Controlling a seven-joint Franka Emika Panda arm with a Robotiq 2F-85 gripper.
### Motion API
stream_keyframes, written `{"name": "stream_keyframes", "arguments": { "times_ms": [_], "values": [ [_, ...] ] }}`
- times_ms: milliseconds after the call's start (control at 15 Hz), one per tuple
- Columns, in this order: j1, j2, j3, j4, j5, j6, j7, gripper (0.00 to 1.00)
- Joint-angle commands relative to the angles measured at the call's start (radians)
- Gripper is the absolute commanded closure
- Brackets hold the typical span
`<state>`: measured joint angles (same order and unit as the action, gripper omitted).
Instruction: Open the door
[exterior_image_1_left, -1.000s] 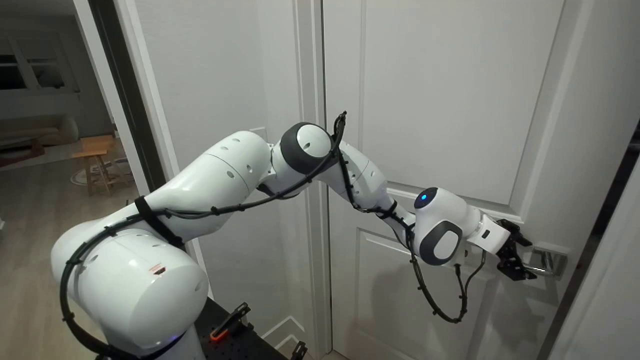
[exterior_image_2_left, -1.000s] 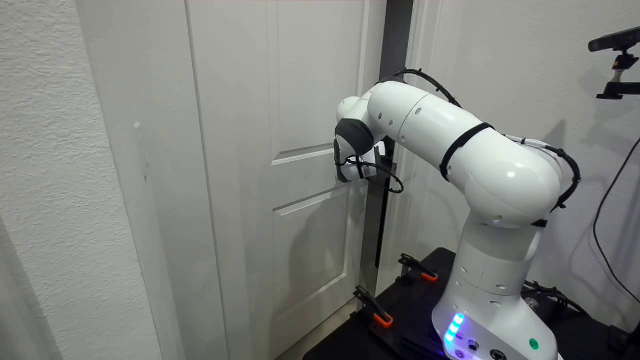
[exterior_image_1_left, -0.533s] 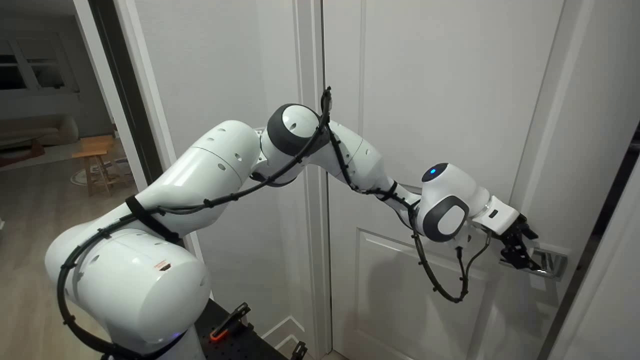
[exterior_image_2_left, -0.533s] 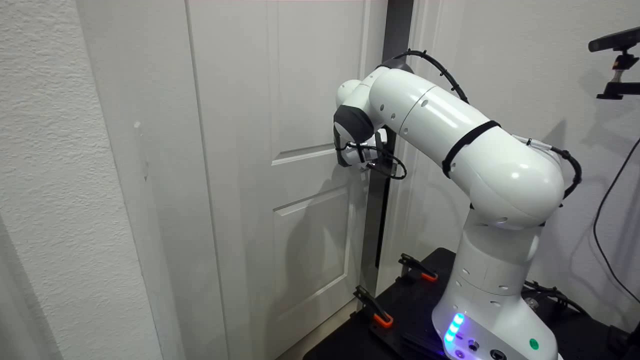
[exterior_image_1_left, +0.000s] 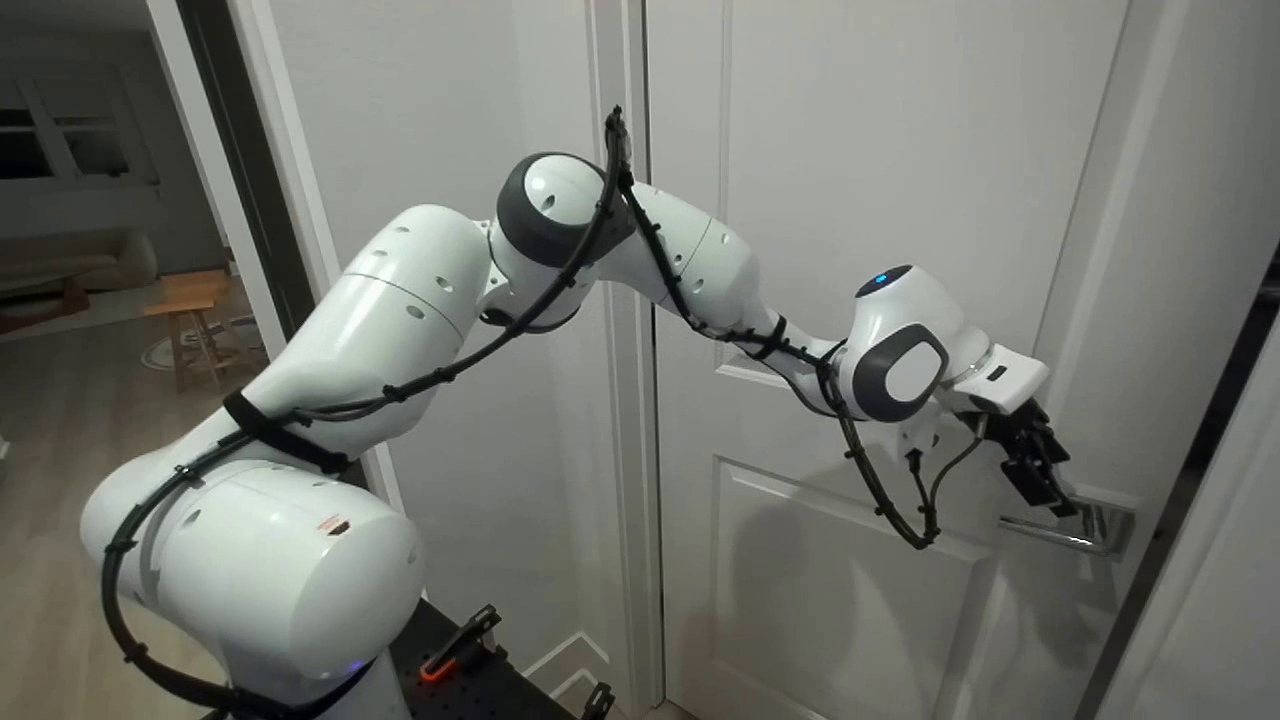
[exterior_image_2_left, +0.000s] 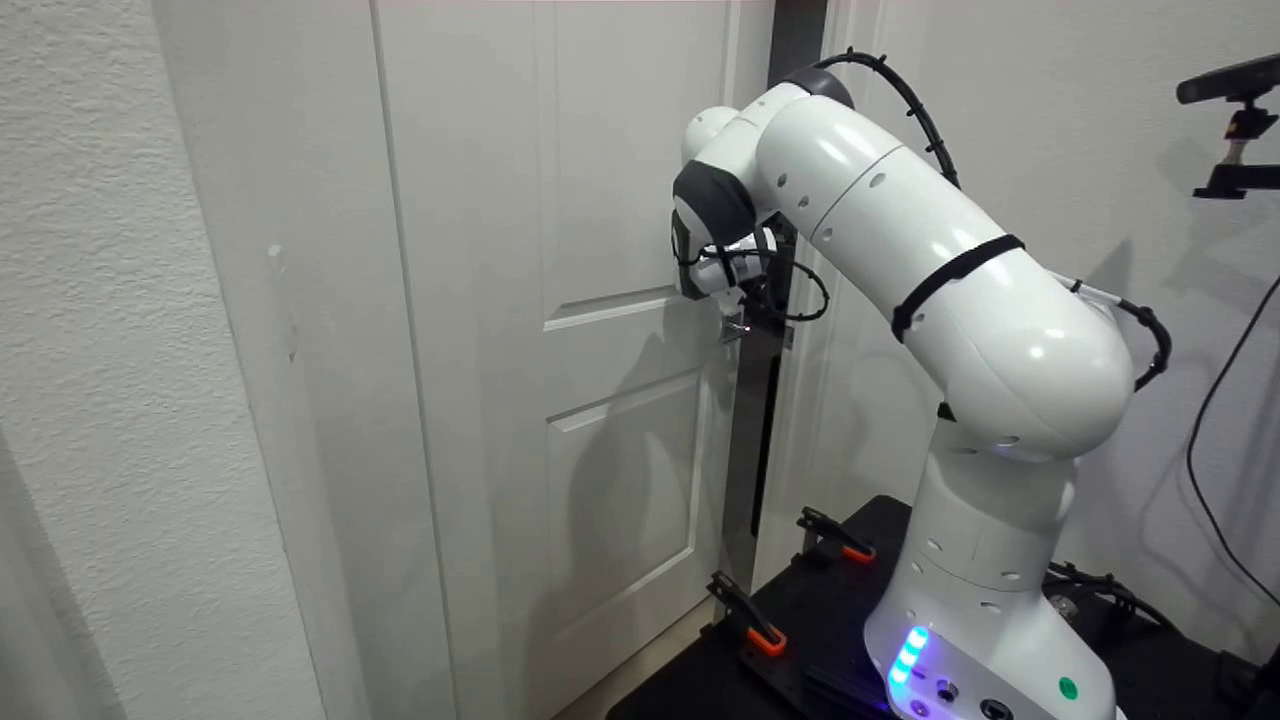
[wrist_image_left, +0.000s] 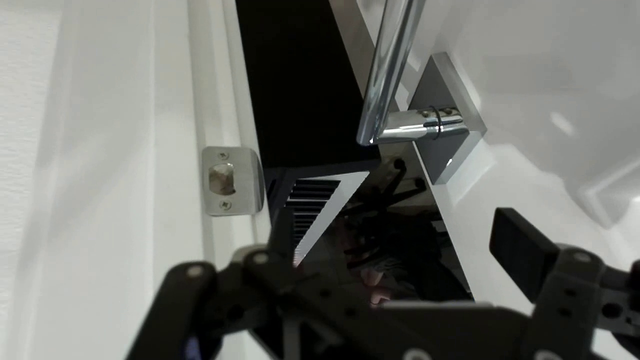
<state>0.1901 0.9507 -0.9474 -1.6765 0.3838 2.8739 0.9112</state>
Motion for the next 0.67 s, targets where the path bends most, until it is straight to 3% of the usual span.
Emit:
{"name": "stream_keyframes", "arguments": {
  "times_ms": [0, 333, 600],
  "values": [
    [0.023, -0.135, 0.002, -0.054, -0.106, -0.113, 0.019, 0.00],
    [-0.004, -0.265, 0.034, -0.039, -0.231, -0.313, 0.006, 0.00],
    [-0.047, -0.367, 0.100, -0.020, -0.317, -0.491, 0.004, 0.00]
  ]
}}
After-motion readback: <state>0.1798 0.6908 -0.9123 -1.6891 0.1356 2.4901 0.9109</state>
